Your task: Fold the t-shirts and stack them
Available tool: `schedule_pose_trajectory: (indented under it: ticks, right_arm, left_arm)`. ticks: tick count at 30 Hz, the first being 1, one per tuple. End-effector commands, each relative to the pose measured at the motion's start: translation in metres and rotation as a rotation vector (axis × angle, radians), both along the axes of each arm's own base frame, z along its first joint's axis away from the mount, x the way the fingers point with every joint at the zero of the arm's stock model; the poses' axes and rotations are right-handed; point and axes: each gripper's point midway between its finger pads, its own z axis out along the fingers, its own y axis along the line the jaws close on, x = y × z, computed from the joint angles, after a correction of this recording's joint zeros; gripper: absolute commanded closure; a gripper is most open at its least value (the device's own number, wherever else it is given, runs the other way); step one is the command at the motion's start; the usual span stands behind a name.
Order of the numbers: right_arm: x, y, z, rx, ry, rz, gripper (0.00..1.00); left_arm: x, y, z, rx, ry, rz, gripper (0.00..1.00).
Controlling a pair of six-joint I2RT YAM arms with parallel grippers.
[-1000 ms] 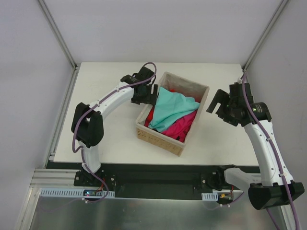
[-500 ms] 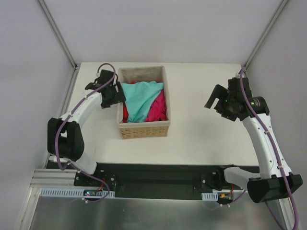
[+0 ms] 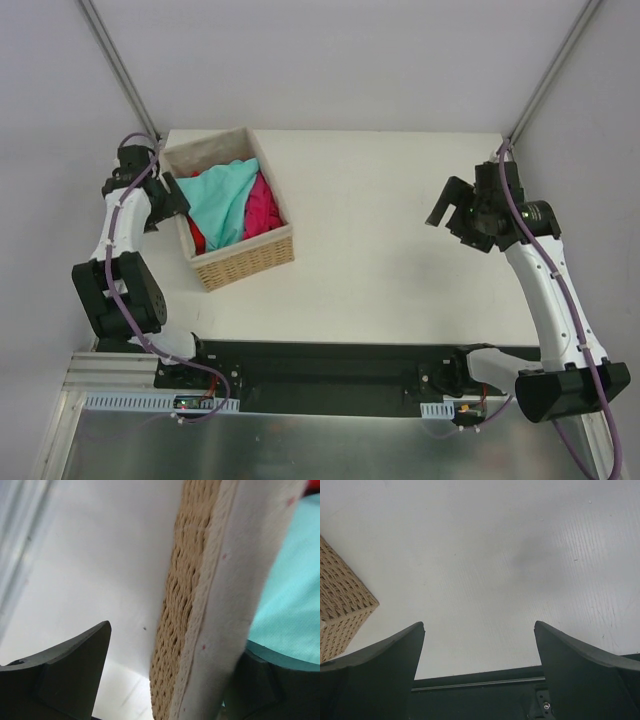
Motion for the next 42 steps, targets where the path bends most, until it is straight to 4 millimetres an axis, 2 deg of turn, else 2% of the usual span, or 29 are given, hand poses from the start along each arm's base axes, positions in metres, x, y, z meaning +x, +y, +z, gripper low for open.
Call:
schedule_pose_trajectory:
  ticks: [1, 3, 4, 7, 10, 12, 13, 15, 16, 17, 19, 20, 22, 23, 25, 28, 29, 30, 31, 32, 33, 34, 36, 37, 38, 39, 40, 41, 42]
  right_arm:
    - [0.005, 0.001, 0.013, 0.002, -0.028, 0.011, 0.04]
    - [0.005, -0.001, 0.019, -0.005, -0.044, 0.012, 0.04]
    - [0.005, -0.001, 0.02, -0.005, -0.044, 0.017, 0.04]
    - [0.002, -0.002, 0.026, -0.011, -0.053, 0.023, 0.04]
    - [-0.003, -0.007, 0.029, -0.035, -0.064, 0.022, 0.04]
    - [-0.005, -0.009, 0.029, -0.047, -0.07, 0.028, 0.04]
    - [-0.007, -0.01, 0.027, -0.051, -0.067, 0.028, 0.04]
    - [-0.009, -0.01, 0.025, -0.049, -0.062, 0.03, 0.04]
    - [-0.011, -0.007, 0.023, -0.039, -0.056, 0.043, 0.04]
    - [-0.012, -0.006, 0.022, -0.035, -0.052, 0.047, 0.04]
    - [-0.014, -0.004, 0.019, -0.026, -0.045, 0.058, 0.04]
    - [-0.016, -0.004, 0.018, -0.025, -0.04, 0.061, 0.04]
    - [-0.017, -0.002, 0.017, -0.019, -0.039, 0.069, 0.04]
    - [-0.018, -0.003, 0.016, -0.02, -0.039, 0.073, 0.04]
    - [-0.018, 0.0, 0.017, -0.012, -0.042, 0.085, 0.04]
    - [-0.02, 0.0, 0.018, -0.014, -0.047, 0.094, 0.04]
    - [-0.02, -0.001, 0.02, -0.019, -0.054, 0.094, 0.04]
    - [-0.021, -0.004, 0.023, -0.031, -0.068, 0.094, 0.04]
    - [-0.023, -0.006, 0.025, -0.04, -0.072, 0.09, 0.04]
    - [-0.024, -0.008, 0.025, -0.05, -0.078, 0.084, 0.04]
    - [-0.026, -0.012, 0.028, -0.06, -0.09, 0.075, 0.04]
    - [-0.028, -0.014, 0.03, -0.064, -0.092, 0.068, 0.04]
    - [-0.033, -0.018, 0.032, -0.071, -0.094, 0.059, 0.04]
    - [-0.035, -0.021, 0.035, -0.08, -0.107, 0.054, 0.04]
    - [-0.037, -0.024, 0.037, -0.088, -0.114, 0.045, 0.04]
    - [-0.039, -0.027, 0.039, -0.1, -0.119, 0.036, 0.04]
    - [-0.041, -0.029, 0.04, -0.104, -0.13, 0.031, 0.04]
    - [-0.042, -0.03, 0.042, -0.104, -0.136, 0.032, 0.04]
    - [-0.044, -0.03, 0.043, -0.102, -0.141, 0.031, 0.04]
  left_arm:
    - [0.024, 0.017, 0.028, 0.044, -0.04, -0.209, 0.2]
    - [0.037, 0.024, 0.043, 0.064, -0.037, -0.228, 0.19]
    - [0.048, 0.028, 0.063, 0.081, -0.074, -0.214, 0.19]
    - [0.048, 0.015, 0.068, -0.003, -0.046, -0.191, 0.22]
    - [0.033, -0.012, 0.057, -0.043, 0.025, -0.191, 0.24]
    - [0.033, -0.032, 0.067, -0.023, -0.028, -0.203, 0.2]
    - [0.028, -0.038, 0.059, -0.04, -0.024, -0.193, 0.2]
    - [0.023, -0.048, 0.07, -0.05, -0.078, -0.173, 0.21]
    - [0.018, -0.061, 0.069, -0.034, -0.075, -0.19, 0.21]
    - [0.009, -0.068, 0.087, -0.017, -0.124, -0.192, 0.2]
    - [-0.001, -0.09, 0.101, -0.02, -0.174, -0.188, 0.18]
    - [-0.009, -0.109, 0.12, -0.029, -0.24, -0.223, 0.18]
    - [-0.012, -0.131, 0.136, -0.051, -0.309, -0.222, 0.17]
    - [-0.018, -0.159, 0.144, -0.062, -0.341, -0.283, 0.17]
    - [-0.018, -0.181, 0.156, -0.069, -0.387, -0.279, 0.17]
    - [-0.016, -0.231, 0.163, -0.087, -0.418, -0.363, 0.17]
    - [-0.01, -0.252, 0.153, -0.108, -0.391, -0.408, 0.17]
    - [-0.015, -0.28, 0.152, -0.134, -0.381, -0.468, 0.17]
    - [-0.01, -0.299, 0.16, -0.154, -0.399, -0.5, 0.17]
    - [-0.003, -0.324, 0.142, -0.154, -0.356, -0.554, 0.17]
    - [-0.007, -0.349, 0.137, -0.156, -0.339, -0.629, 0.18]
    - [0.003, -0.373, 0.128, -0.158, -0.317, -0.667, 0.18]
    - [0.005, -0.403, 0.12, -0.191, -0.288, -0.746, 0.19]
    - [0.008, -0.417, 0.124, -0.211, -0.299, -0.761, 0.19]
    - [0.013, -0.428, 0.105, -0.208, -0.26, -0.769, 0.19]
    - [0.017, -0.434, 0.103, -0.207, -0.26, -0.772, 0.2]
    - [0.026, -0.441, 0.112, -0.209, -0.293, -0.761, 0.19]
    - [0.038, -0.447, 0.094, -0.183, -0.273, -0.747, 0.19]
    - [0.047, -0.448, 0.092, -0.166, -0.282, -0.722, 0.19]
